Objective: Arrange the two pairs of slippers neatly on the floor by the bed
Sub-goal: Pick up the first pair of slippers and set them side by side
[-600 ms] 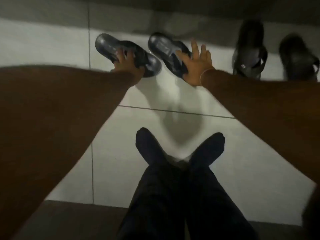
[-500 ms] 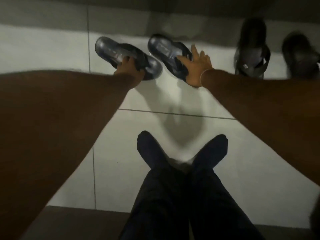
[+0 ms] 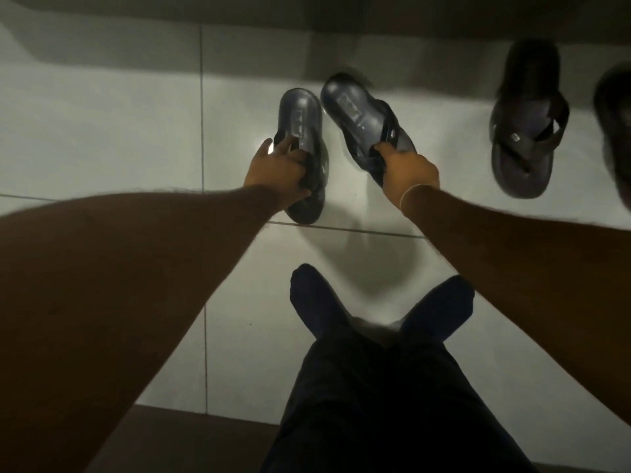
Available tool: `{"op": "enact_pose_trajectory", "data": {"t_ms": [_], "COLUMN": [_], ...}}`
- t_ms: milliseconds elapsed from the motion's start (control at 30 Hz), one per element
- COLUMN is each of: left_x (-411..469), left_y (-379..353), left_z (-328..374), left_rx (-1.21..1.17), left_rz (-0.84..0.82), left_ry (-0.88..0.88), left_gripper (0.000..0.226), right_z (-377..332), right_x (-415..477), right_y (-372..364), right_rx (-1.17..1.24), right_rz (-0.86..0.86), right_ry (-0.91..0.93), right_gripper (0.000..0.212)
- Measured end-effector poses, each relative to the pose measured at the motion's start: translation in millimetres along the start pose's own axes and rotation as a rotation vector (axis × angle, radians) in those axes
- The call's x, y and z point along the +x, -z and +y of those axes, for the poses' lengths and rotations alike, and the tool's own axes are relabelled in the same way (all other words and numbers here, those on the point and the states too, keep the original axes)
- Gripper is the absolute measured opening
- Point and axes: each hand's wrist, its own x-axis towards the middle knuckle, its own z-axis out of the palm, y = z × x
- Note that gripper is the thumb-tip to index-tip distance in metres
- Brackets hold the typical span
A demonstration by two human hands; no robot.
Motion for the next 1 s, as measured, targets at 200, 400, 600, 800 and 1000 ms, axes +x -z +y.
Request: {"op": "enact_pose_trajectory", "data": {"t_ms": [200, 400, 600, 800, 1000], "left_x": [-6, -11, -15, -23, -24], "left_y": [-9, -17, -25, -30, -38], "left_z": [4, 1, -14, -17, -13], "left_rx": [-0.144, -0.236, -0.226, -0.344, -0.391], "left_rz": [0.034, 0.075, 0.113, 0.104, 0.147], "left_ry": [0.041, 0.07, 0.03, 0.11, 0.127], "left_gripper": [0.054, 0.05, 0.041, 0.042, 0.039], "right_z": [-26, -49, -62, -79, -80], "right_x": [-11, -14, -12, -14, -17], "right_y": [-19, -36, -38, -44, -51], "right_rx": [-0.12, -0.009, -0.003, -0.008, -0.026], "right_rz": [0.002, 0.028, -0.033, -0.029, 0.007], "right_ry": [0.041, 0.01, 0.084, 0.106, 0.101], "right_gripper": [0.041, 0.045, 0.042, 0.045, 0.042]}}
